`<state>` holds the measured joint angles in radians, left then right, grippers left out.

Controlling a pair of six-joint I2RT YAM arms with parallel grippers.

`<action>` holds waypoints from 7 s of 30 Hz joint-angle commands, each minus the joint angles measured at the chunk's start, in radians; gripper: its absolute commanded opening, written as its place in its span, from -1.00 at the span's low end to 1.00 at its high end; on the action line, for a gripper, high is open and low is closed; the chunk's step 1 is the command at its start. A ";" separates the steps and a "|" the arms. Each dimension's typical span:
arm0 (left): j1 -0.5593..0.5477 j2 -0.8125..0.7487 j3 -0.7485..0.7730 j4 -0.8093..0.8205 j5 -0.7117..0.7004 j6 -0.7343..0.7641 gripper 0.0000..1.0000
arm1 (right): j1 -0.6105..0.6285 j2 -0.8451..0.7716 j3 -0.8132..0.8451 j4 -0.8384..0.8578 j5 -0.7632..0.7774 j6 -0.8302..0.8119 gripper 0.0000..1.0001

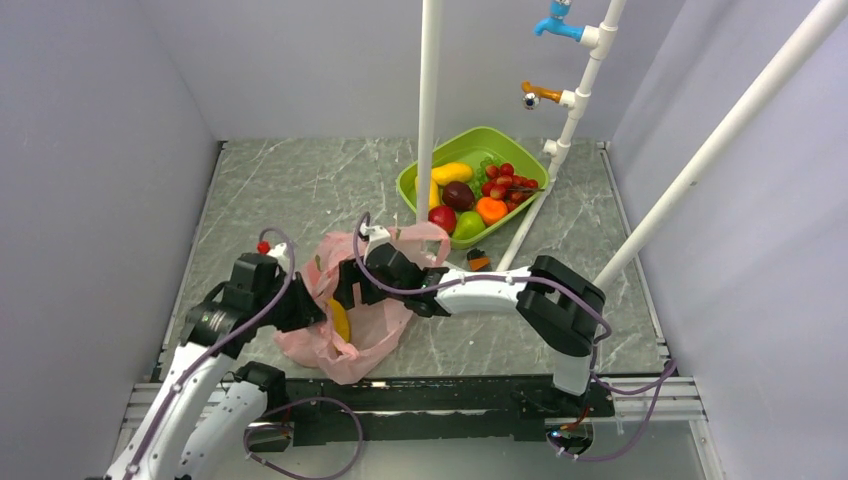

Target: Take the fake fruits out of the plastic bag

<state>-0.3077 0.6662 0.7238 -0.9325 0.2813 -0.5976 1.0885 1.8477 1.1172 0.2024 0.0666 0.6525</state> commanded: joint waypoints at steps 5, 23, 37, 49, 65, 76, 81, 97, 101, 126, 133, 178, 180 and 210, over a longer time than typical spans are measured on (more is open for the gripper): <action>-0.013 -0.113 -0.042 -0.198 -0.128 -0.029 -1.00 | 0.078 -0.022 -0.045 0.060 0.108 -0.016 0.77; -0.016 -0.224 -0.085 -0.161 -0.079 0.014 -1.00 | 0.109 0.129 0.096 0.069 0.081 -0.035 0.55; -0.016 -0.235 -0.090 -0.147 -0.065 0.025 -1.00 | 0.214 0.273 0.198 -0.056 0.235 -0.109 0.57; -0.014 -0.256 -0.090 -0.147 -0.086 0.013 -1.00 | 0.208 0.179 0.144 -0.041 0.260 -0.185 -0.35; -0.005 -0.328 -0.080 -0.090 -0.113 -0.036 -1.00 | 0.101 -0.095 0.027 -0.074 0.027 -0.158 -1.00; -0.004 -0.038 0.075 0.054 -0.224 0.120 -1.00 | 0.070 -0.306 0.071 -0.242 0.046 -0.188 -1.00; -0.002 0.142 0.225 0.068 -0.431 0.251 -1.00 | 0.025 -0.518 -0.032 -0.336 0.171 -0.228 -1.00; 0.350 0.369 0.331 0.495 -0.530 0.423 -1.00 | -0.231 -0.953 -0.321 -0.544 0.334 -0.225 -1.00; 0.406 0.387 0.279 0.744 -0.224 0.532 -1.00 | -0.249 -0.920 -0.300 -0.532 0.330 -0.247 -1.00; 0.428 0.242 0.118 0.847 -0.407 0.737 0.99 | -0.407 -0.783 -0.270 -0.513 0.225 -0.239 -1.00; 0.415 0.075 0.024 0.924 -0.352 0.738 0.96 | -0.506 -0.652 -0.170 -0.514 0.220 -0.248 -1.00; 0.362 0.213 0.088 0.899 -0.117 0.737 0.99 | -0.725 0.132 0.610 -0.648 0.246 -0.338 0.84; 0.339 0.191 0.077 0.889 -0.146 0.739 0.99 | -0.701 0.037 0.528 -0.657 0.238 -0.319 0.84; 0.177 -0.425 0.539 0.201 -0.174 0.201 0.99 | -0.520 -1.381 0.161 -0.997 0.044 -0.342 0.99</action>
<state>-0.1299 0.2859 1.2057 -0.7849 0.0891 -0.3145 0.5663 0.5095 1.2400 -0.7418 0.0769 0.3168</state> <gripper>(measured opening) 0.994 0.994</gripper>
